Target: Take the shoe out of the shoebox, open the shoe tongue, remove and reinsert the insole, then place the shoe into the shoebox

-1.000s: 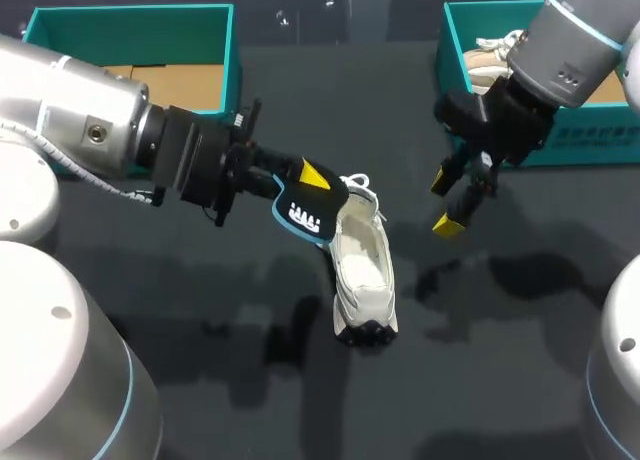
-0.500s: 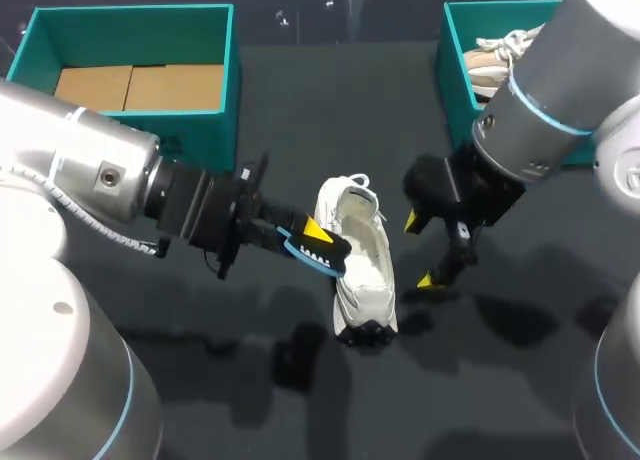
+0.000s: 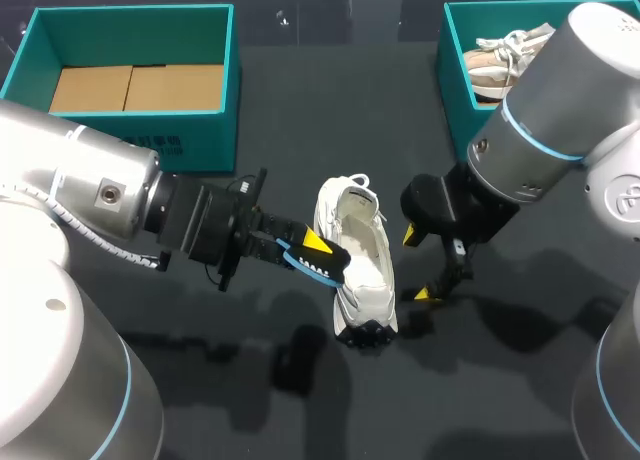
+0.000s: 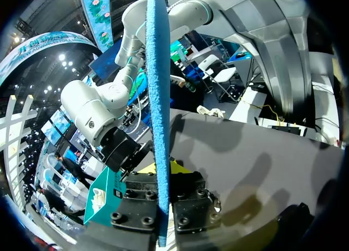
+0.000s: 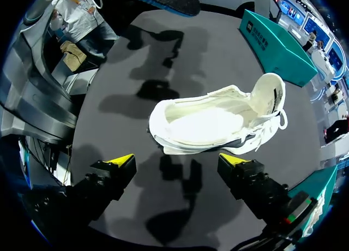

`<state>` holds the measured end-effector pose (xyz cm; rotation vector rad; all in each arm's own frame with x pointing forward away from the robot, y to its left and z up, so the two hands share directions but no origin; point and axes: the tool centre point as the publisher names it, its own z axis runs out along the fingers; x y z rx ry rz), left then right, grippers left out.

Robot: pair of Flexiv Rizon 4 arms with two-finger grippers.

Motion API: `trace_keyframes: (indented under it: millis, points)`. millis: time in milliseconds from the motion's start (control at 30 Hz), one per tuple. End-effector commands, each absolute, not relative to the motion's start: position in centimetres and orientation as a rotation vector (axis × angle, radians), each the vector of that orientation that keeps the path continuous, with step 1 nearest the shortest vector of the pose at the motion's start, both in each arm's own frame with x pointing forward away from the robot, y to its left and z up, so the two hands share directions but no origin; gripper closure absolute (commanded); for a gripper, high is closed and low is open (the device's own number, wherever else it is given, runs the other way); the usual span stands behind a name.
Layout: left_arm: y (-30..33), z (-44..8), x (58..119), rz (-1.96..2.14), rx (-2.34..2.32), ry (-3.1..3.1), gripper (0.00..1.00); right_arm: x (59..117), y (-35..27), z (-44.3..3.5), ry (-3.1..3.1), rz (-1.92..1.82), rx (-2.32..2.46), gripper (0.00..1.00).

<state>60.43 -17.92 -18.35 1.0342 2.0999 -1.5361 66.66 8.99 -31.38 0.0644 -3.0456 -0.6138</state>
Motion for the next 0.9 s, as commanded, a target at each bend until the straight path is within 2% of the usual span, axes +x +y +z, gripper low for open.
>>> trace_keyframes:
  millis: [33,900]
  points:
    - [-19.3,-20.6,60.8,-1.558,1.044,2.095,1.0,67.5,9.6,-33.0,-3.053,-0.588,-0.034,0.0]
    - [-21.3,-23.1,61.6,-1.54,1.1,2.061,1.0,68.0,10.2,-35.5,-3.072,-0.575,-0.114,0.0]
